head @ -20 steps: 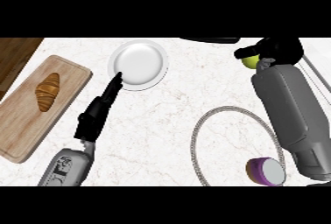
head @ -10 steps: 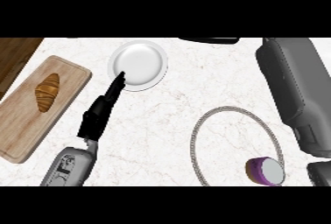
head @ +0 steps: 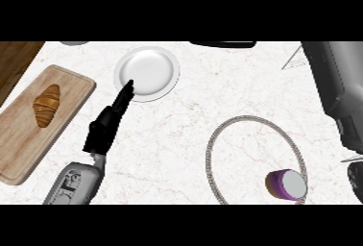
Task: Pick the pear from the placemat and place it in the tiered shelf
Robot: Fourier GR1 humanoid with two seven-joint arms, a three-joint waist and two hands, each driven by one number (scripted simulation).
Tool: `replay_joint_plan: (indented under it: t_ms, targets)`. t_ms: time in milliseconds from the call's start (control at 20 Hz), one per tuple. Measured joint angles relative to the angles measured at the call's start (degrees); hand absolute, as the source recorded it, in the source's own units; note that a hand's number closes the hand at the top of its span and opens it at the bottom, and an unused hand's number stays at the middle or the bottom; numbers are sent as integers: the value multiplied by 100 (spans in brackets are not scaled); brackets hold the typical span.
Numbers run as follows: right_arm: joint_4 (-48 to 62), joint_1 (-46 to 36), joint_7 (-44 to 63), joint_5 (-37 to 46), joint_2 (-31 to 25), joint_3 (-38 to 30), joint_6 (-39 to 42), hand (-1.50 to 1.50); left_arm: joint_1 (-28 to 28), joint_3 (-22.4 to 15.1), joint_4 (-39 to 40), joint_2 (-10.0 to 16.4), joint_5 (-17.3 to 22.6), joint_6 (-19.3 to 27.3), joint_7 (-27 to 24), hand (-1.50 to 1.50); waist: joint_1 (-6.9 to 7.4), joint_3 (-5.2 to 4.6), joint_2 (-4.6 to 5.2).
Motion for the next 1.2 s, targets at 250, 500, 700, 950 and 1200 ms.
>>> replay_joint_plan:
  t_ms: [250, 500, 700, 950, 1200]
  targets:
    - [150, -358, 44, 767, -144, -462, 176, 150, -33, 50, -15, 43, 11, -21, 11, 0, -18, 7, 5]
    - [141, -550, 49, 1476, -239, -902, 339, 150, 15, 38, -79, 25, -7, 5, 39, 0, -46, 16, -2]
    - [35, -646, 48, 2062, -238, -1200, 497, 150, -7, 79, -58, 27, -9, 20, 48, 0, -81, 18, 0]
    - [-67, -734, 52, 2683, -153, -1534, 745, 150, -21, 155, 3, 48, 10, 16, 30, 0, -123, 23, -7]
    - [44, -721, 33, 3196, -154, -1706, 974, 150, 68, 181, 3, 83, 3, -17, -66, 0, -159, 26, -19]
